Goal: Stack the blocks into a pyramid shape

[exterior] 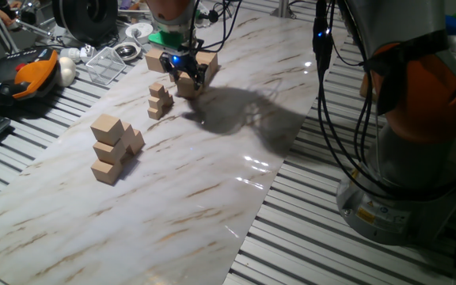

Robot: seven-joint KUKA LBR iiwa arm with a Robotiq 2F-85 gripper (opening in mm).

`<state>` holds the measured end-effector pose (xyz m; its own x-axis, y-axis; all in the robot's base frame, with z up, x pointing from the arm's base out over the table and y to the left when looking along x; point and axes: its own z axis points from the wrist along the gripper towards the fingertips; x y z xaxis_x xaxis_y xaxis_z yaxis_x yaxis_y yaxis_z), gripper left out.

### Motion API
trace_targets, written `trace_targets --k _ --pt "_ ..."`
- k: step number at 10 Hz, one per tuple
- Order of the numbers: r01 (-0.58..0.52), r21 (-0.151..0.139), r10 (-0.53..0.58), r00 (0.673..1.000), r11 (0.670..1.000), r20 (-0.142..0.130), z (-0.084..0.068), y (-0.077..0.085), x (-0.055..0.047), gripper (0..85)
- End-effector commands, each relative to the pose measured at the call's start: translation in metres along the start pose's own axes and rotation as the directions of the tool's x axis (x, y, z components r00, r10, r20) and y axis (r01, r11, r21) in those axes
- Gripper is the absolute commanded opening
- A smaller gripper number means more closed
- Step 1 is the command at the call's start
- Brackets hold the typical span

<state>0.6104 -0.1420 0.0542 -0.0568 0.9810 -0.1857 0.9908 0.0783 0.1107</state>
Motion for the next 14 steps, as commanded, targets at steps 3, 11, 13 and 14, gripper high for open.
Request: trace_targets --k 3,11,13,14 --pt "0.000 -0.002 0.000 1.000 1.000 0.001 0.000 0.000 0.000 68.0" --pt "0.023 0.021 -0.023 1.000 1.000 -0.001 -0.018 0.002 -0.001 85.0" --pt "0.037 0.026 -0.037 0.999 0.999 -0.012 -0.024 0.004 -0.001 85.0" --pt "0.048 0.026 -0.047 0.998 0.999 -0.031 -0.028 0.004 -0.002 85.0"
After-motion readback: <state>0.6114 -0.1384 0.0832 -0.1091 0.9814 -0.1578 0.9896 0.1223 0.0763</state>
